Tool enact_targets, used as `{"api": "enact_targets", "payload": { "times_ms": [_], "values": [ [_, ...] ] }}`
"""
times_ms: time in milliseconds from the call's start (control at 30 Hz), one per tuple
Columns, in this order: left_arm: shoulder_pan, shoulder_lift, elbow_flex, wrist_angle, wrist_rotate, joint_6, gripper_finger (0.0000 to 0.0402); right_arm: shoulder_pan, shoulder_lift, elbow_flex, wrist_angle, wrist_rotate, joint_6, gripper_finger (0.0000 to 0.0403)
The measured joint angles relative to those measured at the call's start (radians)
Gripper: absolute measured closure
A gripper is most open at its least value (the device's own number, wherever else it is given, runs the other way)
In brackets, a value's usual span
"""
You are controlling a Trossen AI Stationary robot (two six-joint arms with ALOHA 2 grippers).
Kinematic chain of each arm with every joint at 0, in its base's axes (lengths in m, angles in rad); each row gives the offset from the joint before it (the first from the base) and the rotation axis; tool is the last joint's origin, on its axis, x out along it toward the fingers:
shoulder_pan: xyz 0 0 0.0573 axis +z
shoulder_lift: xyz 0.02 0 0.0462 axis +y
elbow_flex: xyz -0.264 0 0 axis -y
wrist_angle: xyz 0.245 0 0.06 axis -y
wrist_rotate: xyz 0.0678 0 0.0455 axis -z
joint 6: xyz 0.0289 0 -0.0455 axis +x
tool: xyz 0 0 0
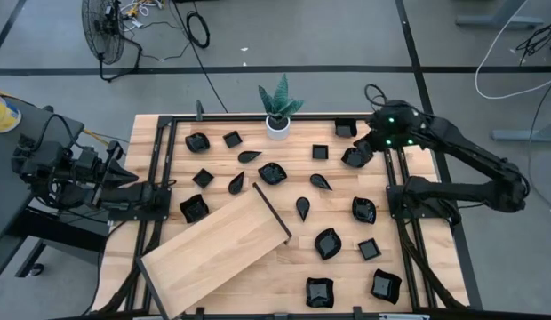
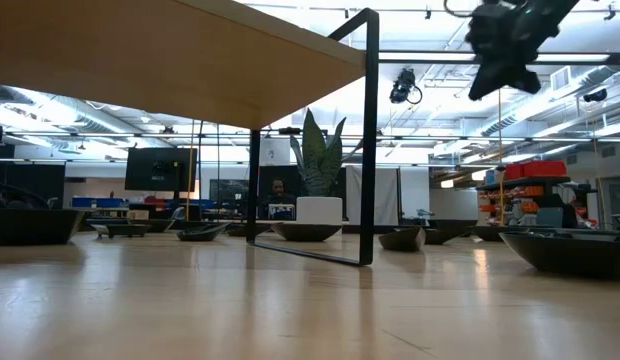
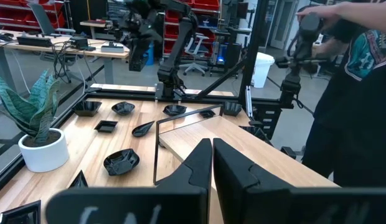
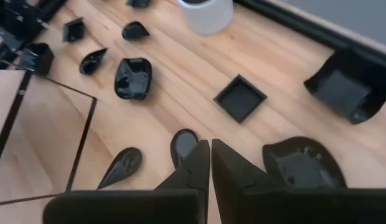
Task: Pick & Place Mini shaped plates
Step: Put the black square plate on the shelf
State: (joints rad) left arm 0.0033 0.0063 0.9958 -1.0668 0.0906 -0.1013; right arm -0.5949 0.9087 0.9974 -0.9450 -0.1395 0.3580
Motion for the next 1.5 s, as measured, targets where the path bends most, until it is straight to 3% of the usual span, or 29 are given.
{"api": "enact_targets", "payload": {
  "times_ms": [533, 1133, 1300, 1500],
  "values": [
    [0.000, 0.000, 0.000, 0.000, 0.000, 0.000, 0.0383, 0.000, 0.206, 0.000, 0.096, 0.035, 0.188, 0.0375],
    [0.000, 0.000, 0.000, 0.000, 0.000, 0.000, 0.0383, -0.011, 0.463, 0.000, 0.217, 0.129, 0.289, 0.0195],
    [0.000, 0.000, 0.000, 0.000, 0.000, 0.000, 0.0383, -0.020, 0.526, 0.000, 0.274, 0.158, 0.289, 0.0170],
    [0.000, 0.000, 0.000, 0.000, 0.000, 0.000, 0.0383, -0.020, 0.576, 0.000, 0.318, 0.158, 0.347, 0.0166]
  ]
}}
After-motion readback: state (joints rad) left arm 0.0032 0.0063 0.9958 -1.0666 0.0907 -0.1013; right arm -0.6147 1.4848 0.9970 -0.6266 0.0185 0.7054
